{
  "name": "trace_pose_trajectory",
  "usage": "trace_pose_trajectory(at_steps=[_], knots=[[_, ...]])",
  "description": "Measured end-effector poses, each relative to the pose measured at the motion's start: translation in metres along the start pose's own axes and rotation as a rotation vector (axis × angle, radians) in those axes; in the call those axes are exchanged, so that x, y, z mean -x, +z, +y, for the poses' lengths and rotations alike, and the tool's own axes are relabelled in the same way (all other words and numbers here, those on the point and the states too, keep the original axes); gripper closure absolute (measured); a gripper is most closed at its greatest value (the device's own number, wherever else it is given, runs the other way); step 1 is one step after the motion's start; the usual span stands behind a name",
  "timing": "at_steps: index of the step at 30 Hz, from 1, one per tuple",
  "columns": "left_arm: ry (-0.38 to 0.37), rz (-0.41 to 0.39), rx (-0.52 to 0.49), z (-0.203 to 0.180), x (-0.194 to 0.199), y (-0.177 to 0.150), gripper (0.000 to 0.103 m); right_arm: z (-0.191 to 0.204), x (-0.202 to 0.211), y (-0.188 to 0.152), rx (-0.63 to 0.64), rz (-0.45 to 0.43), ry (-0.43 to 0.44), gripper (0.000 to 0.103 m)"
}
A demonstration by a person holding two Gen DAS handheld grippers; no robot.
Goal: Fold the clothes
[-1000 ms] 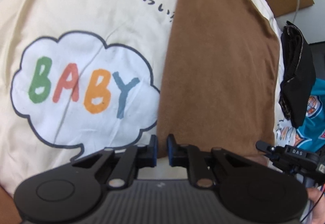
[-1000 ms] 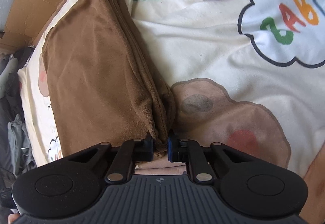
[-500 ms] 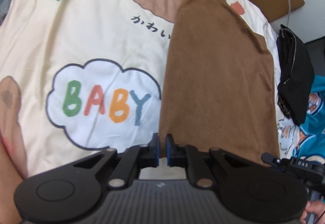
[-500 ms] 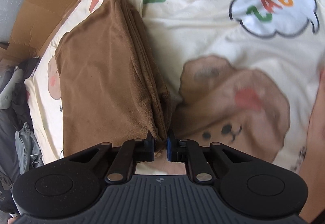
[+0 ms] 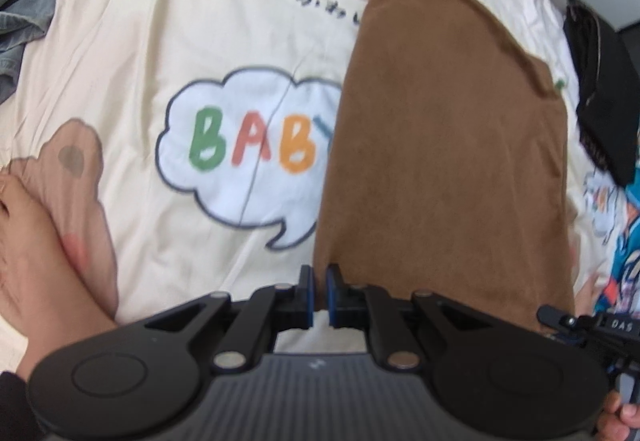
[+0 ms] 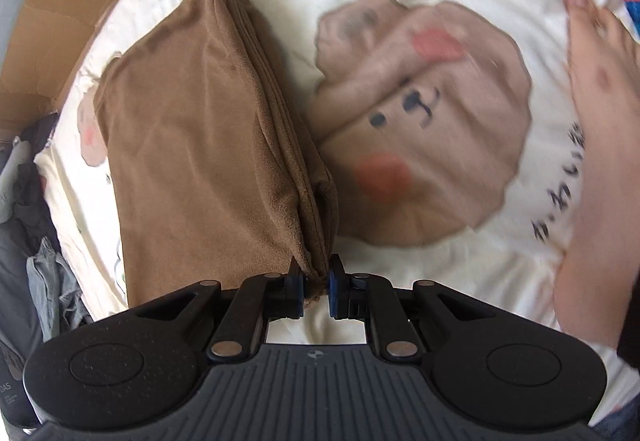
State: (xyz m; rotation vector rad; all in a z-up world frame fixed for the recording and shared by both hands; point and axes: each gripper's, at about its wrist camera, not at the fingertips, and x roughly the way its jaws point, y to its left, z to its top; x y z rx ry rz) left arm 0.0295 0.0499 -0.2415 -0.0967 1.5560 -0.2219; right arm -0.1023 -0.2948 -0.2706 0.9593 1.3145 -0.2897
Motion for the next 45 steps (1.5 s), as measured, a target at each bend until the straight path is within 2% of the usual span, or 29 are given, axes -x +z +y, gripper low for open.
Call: trace_pose_trajectory(at_steps=[3,11,17,18,21,24,27,28,29,31,33,37,39,45], knots=[[0.008,0.023,0.011,0.004,-0.002,-0.01,0.096,-0.001,0.0,-0.009,0.002,0.004,-0.025,0.094],[0.043,0.064,-0.05,-0.004,-0.015,-0.025,0.096,-0.014,-0.004,-0.02,0.012,0.011,-0.056,0.093],[0.145,0.108,-0.065,0.002,-0.024,-0.034,0.096,-0.008,-0.007,-0.026,0.092,-0.003,-0.095,0.09],[0.152,0.108,-0.052,0.004,-0.023,-0.035,0.096,-0.007,-0.005,-0.027,0.106,-0.007,-0.107,0.086],[0.169,0.099,-0.062,-0.001,-0.017,-0.035,0.095,-0.006,0.001,-0.029,0.139,-0.024,-0.155,0.084],[0.159,0.068,-0.09,-0.013,-0.005,-0.031,0.094,-0.004,0.011,-0.03,0.151,-0.043,-0.153,0.08],[0.14,0.039,-0.096,-0.017,0.009,-0.023,0.092,0.002,0.022,-0.03,0.182,-0.073,-0.153,0.062],[0.139,0.033,-0.099,-0.019,0.012,-0.022,0.092,0.004,0.026,-0.03,0.192,-0.08,-0.157,0.062],[0.139,0.026,-0.102,-0.022,0.015,-0.021,0.09,0.006,0.029,-0.029,0.2,-0.086,-0.164,0.062],[0.154,0.007,-0.106,-0.025,0.018,-0.022,0.068,0.009,0.038,-0.028,0.207,-0.108,-0.17,0.062],[0.17,-0.019,-0.102,-0.027,0.021,-0.023,0.056,0.014,0.046,-0.027,0.214,-0.131,-0.164,0.062],[0.183,-0.036,-0.119,-0.039,0.03,-0.017,0.048,0.028,0.059,-0.023,0.233,-0.177,-0.144,0.055],[0.181,-0.054,-0.128,-0.044,0.036,-0.013,0.038,0.035,0.066,-0.021,0.242,-0.199,-0.134,0.054],[0.164,-0.106,-0.097,-0.054,0.058,0.005,0.037,0.058,0.084,-0.013,0.271,-0.254,-0.115,0.05]])
